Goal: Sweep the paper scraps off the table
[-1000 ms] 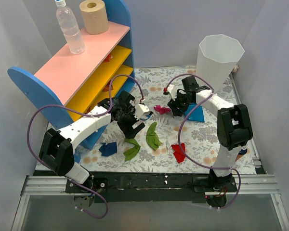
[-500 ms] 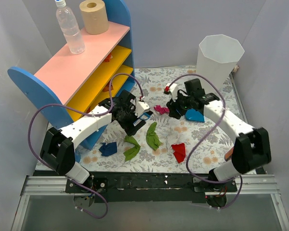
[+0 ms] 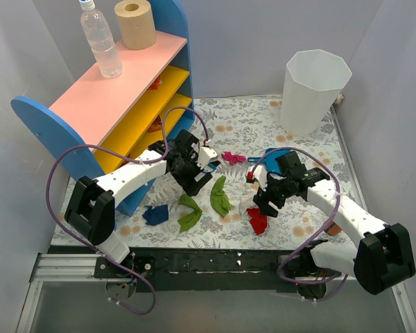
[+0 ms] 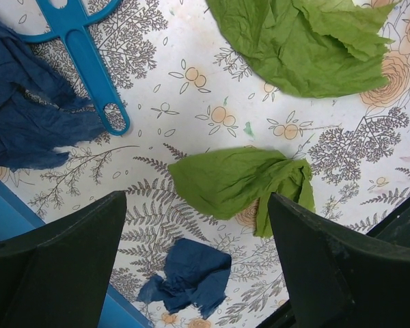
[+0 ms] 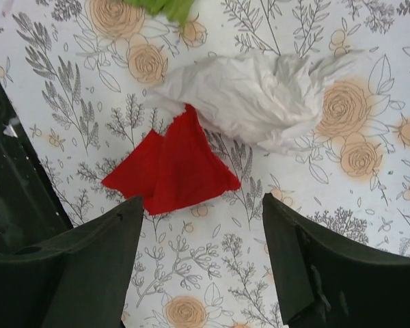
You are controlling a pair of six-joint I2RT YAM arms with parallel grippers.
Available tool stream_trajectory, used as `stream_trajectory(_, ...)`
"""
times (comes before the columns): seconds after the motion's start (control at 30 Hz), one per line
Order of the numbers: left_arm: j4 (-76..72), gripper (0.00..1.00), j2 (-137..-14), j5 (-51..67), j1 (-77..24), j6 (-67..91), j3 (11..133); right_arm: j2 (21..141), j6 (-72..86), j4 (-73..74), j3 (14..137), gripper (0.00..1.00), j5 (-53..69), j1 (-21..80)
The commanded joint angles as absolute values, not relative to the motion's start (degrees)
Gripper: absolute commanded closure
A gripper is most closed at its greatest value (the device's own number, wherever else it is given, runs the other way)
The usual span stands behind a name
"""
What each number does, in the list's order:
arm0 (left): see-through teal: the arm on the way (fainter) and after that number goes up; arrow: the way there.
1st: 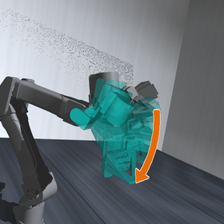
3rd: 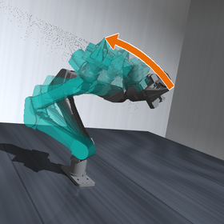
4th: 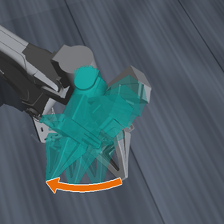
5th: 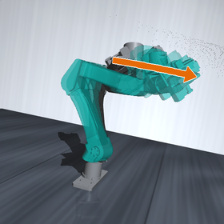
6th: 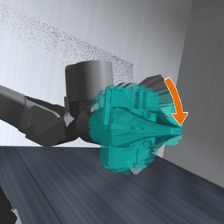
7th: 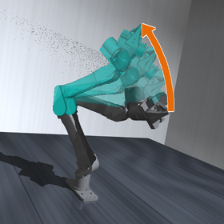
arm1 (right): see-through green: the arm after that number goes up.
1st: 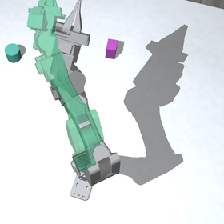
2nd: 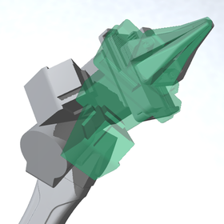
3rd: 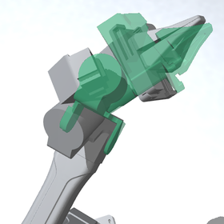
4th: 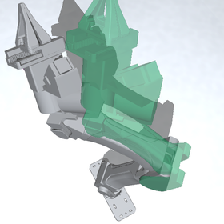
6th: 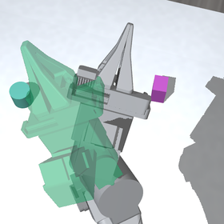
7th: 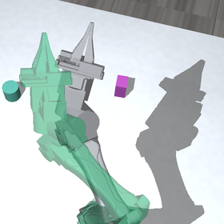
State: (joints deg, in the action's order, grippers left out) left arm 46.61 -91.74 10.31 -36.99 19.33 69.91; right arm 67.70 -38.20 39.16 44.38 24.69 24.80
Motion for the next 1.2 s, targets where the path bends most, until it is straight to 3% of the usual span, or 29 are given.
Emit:
stream_trajectory(0.0,44.9,0.16,-92.1,9.1,-37.2,19.5,69.7,63.1,-41.9,39.6,42.1,0.22,19.5,25.0)
stream_trajectory(0.13,42.9,0.19,-96.2,6.5,-37.2,21.6,73.2,62.1,-38.1,36.5,41.1,0.21,15.8,24.6)
stream_trajectory(0.27,41.1,0.28,-101.7,4.2,-37.2,22.5,78.6,61.9,-35.2,36.5,43.6,0.21,15.6,24.1)
stream_trajectory(0.73,36.8,0.37,-119.1,-5.0,-37.0,23.8,97.3,63.3,-29.4,33.3,47.8,0.21,15.1,21.9)
stream_trajectory(1.17,43.2,0.50,-130.2,-0.1,-31.8,31.7,109.8,61.3,-26.1,32.9,46.5,0.20,17.0,16.9)
